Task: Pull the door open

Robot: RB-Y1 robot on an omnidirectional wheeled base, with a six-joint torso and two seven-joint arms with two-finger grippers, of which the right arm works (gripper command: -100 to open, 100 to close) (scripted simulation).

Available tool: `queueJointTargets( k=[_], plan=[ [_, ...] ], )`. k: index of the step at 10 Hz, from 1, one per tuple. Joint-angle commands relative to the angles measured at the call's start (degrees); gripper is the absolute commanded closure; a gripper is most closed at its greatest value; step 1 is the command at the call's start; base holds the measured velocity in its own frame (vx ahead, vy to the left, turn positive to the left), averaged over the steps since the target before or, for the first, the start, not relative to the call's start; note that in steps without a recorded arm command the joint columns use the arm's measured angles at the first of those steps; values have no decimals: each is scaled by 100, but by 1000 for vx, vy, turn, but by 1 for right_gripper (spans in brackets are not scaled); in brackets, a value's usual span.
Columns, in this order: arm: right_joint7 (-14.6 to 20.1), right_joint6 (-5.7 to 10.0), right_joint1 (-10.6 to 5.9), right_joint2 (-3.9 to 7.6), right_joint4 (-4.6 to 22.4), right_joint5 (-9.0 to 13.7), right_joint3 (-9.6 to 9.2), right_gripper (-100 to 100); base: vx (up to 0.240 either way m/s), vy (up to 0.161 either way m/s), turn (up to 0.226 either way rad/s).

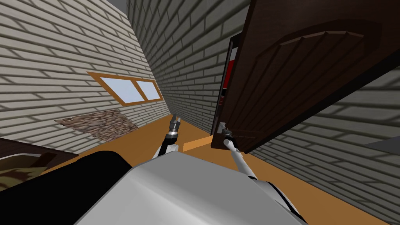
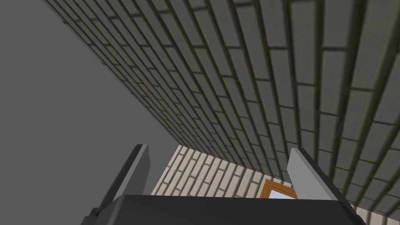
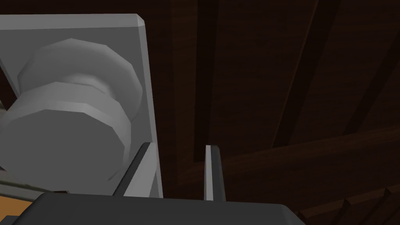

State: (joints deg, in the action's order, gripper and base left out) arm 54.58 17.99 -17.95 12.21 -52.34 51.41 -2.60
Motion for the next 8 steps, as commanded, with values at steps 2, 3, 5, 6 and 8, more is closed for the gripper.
queueJointTargets(
  k=[2,3,5,6,8],
  plan=[
    [11,15,-24,-20,-19,-5,-22,100,-4,9,8],
    [11,15,-24,-20,-19,-5,-22,100,-7,3,-10],
    [11,15,-24,-20,-19,-5,-22,100,0,0,0],
    [112,129,59,8,-96,-45,-194,-100,-121,-96,192],
    [178,201,102,15,-156,-72,-315,-100,-185,-144,112]
  ],
)
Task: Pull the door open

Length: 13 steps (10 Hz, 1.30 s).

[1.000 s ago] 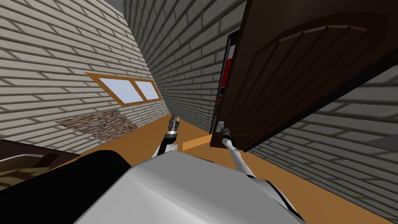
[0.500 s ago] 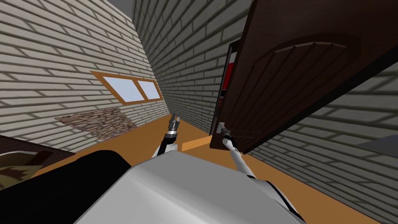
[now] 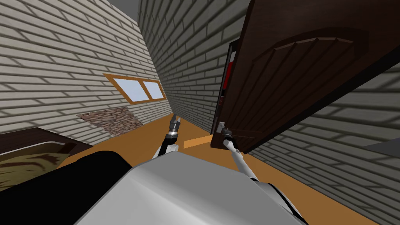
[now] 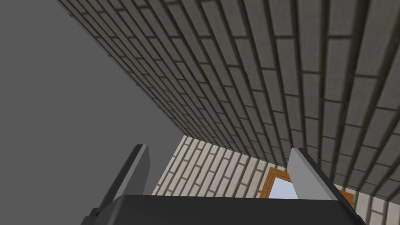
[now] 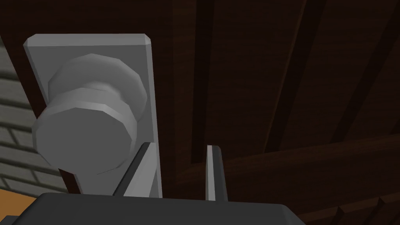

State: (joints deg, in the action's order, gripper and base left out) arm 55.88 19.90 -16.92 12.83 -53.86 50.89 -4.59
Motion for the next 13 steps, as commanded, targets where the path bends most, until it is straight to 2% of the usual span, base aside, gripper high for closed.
queueJointTargets(
  k=[1,7,8,13],
  plan=[
    [83,49,23,-44,-37,-35,-182,-100,-130,-122,59],
    [305,295,172,-19,-239,-131,-595,-100,-100,-84,108],
    [368,365,215,-12,-297,-158,-713,-100,-152,-105,160],
    [450,456,270,-3,-371,-193,-865,-100,-81,-66,55]
  ],
)
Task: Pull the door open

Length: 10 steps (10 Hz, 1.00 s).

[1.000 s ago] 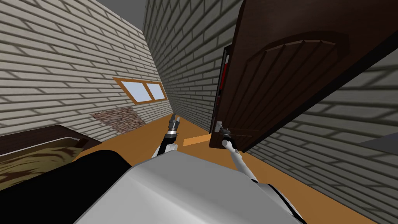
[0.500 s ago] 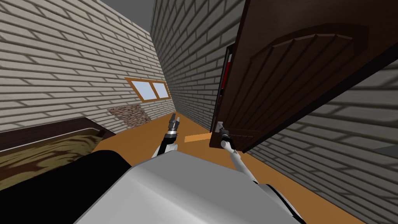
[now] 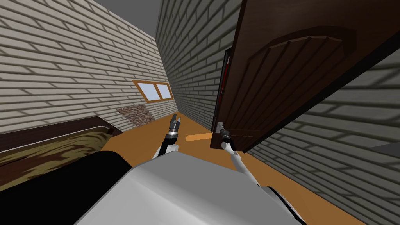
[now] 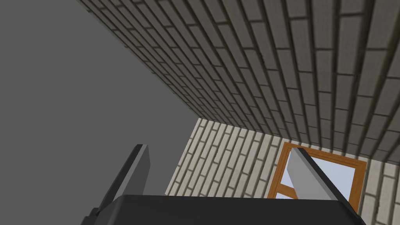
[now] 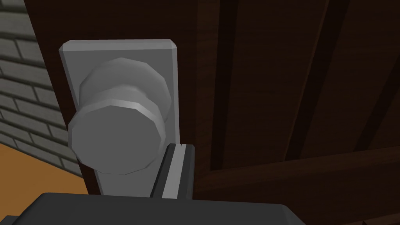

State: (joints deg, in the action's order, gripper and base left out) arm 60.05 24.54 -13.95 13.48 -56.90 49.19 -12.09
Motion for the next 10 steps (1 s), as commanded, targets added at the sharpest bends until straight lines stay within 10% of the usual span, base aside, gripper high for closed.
queueJointTargets(
  k=[1,5,6,10],
  plan=[
    [0,0,0,0,0,0,0,-100,-7,-36,-50],
    [-11,-230,-74,112,113,132,227,-100,61,45,-79],
    [-11,-230,-74,112,113,132,227,100,1,-19,20],
    [-11,-230,-74,112,113,132,227,100,-16,4,9]
  ],
)
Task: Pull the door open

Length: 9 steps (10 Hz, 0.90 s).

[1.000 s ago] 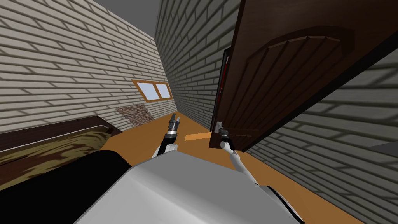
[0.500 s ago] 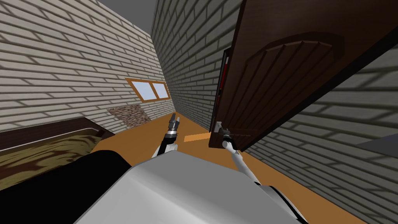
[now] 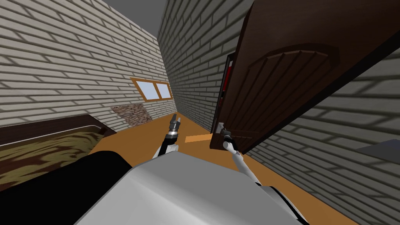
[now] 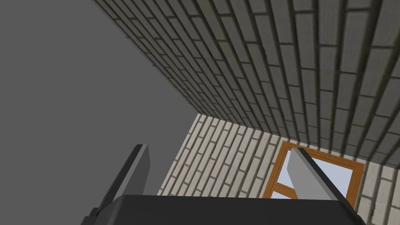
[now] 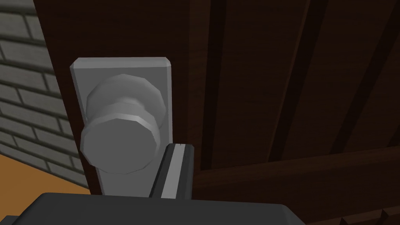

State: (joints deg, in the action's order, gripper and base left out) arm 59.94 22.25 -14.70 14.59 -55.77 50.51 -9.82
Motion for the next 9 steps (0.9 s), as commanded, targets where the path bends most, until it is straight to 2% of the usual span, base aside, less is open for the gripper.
queueJointTargets(
  k=[1,2,4,9],
  plan=[
    [0,0,0,0,0,0,0,100,0,0,0],
    [80,51,36,26,-100,-26,-203,-100,-124,-83,213],
    [121,78,55,39,-151,-40,-307,-100,-187,-68,109],
    [322,205,144,102,-401,-106,-814,-100,-184,-128,132]
  ],
)
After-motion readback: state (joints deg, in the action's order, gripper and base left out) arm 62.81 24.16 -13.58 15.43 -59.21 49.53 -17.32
